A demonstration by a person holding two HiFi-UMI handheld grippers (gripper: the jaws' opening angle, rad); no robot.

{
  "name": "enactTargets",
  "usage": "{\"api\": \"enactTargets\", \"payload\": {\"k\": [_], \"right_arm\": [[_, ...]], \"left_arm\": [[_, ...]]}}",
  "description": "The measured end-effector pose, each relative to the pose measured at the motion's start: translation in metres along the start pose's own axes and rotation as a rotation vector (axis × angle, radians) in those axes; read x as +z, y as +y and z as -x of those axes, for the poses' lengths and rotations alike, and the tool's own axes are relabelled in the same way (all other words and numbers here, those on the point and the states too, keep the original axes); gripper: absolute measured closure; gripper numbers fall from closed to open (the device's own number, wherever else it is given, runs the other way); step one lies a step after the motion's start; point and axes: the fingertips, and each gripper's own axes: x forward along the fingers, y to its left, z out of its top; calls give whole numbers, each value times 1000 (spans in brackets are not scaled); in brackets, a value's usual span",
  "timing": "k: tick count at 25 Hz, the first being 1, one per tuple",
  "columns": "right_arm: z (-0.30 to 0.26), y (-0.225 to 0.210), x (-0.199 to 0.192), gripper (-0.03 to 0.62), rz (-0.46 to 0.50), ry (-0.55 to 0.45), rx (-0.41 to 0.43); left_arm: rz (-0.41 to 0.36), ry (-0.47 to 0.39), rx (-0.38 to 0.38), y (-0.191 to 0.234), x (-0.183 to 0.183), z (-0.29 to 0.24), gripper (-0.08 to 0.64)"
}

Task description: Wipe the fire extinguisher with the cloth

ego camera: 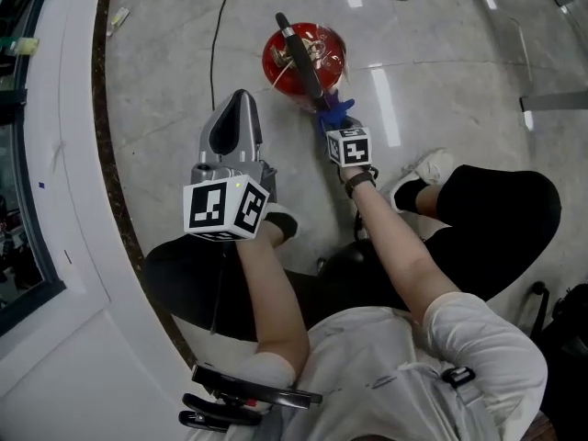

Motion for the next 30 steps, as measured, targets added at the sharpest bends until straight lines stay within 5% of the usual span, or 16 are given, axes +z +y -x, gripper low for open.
{"api": "enactTargets", "payload": {"k": [5,10,15,18,22,27,30], "right_arm": [[-55,-28,-60,518,-75,185,-55],[-63,-34,-66,523,-66,205,-22],[-10,-42,-31,515,-399,119,-5],[58,-19,38,515,-508,-102,126],[152,19,119,518,-488,-323,310],[227,86,201,523,-431,-446,672],[236,105,218,525,-484,-482,773]], "left_arm": [[11,55,-4,3,-20,-10,560],[6,47,-9,4,-11,-20,560],[20,-8,-5,3,11,-17,560],[23,-40,-1,3,23,-17,560],[41,-78,-6,-1,38,-15,560],[41,-101,-29,-12,47,-9,560],[40,-94,-19,-9,45,-2,560]]}}
